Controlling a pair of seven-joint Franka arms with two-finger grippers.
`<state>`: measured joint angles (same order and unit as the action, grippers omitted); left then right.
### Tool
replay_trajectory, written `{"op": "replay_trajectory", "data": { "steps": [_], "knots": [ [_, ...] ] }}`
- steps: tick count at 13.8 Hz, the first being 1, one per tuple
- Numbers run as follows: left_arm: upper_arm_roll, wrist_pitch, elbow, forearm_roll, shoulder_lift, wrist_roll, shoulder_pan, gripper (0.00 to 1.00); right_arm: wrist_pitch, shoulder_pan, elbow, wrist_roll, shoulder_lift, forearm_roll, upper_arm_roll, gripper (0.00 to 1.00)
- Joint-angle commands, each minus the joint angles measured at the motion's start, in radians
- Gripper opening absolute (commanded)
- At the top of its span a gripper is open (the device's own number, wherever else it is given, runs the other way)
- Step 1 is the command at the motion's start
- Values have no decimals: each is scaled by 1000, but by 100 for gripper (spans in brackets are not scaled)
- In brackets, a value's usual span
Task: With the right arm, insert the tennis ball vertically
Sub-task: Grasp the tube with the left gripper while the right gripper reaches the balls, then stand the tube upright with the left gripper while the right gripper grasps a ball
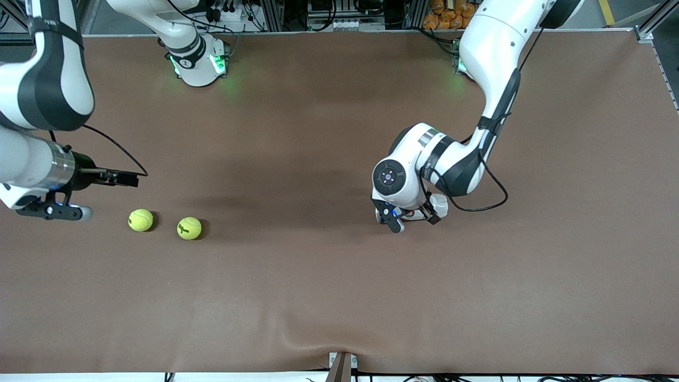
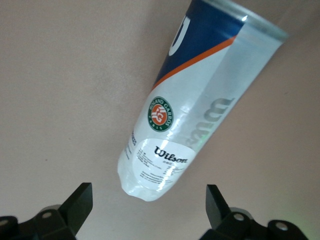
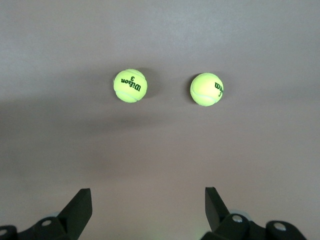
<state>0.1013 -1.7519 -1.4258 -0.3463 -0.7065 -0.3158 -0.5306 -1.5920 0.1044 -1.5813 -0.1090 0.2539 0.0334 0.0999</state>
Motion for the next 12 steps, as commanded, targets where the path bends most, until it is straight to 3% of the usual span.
{"op": "replay_trajectory", "data": {
  "steps": [1, 8, 12],
  "knots": [
    [-5, 5, 2, -42, -11, -12, -29, 100, -2, 3, 24, 2, 74, 17, 3, 100],
    [-2, -11, -33, -109, -19, -95, -48, 100, -176, 26, 20, 2, 226, 36, 3, 100],
    [-2, -27, -35, -184, -34, -129, -66, 100, -218, 29, 18, 5, 264, 36, 3, 100]
  ]
}}
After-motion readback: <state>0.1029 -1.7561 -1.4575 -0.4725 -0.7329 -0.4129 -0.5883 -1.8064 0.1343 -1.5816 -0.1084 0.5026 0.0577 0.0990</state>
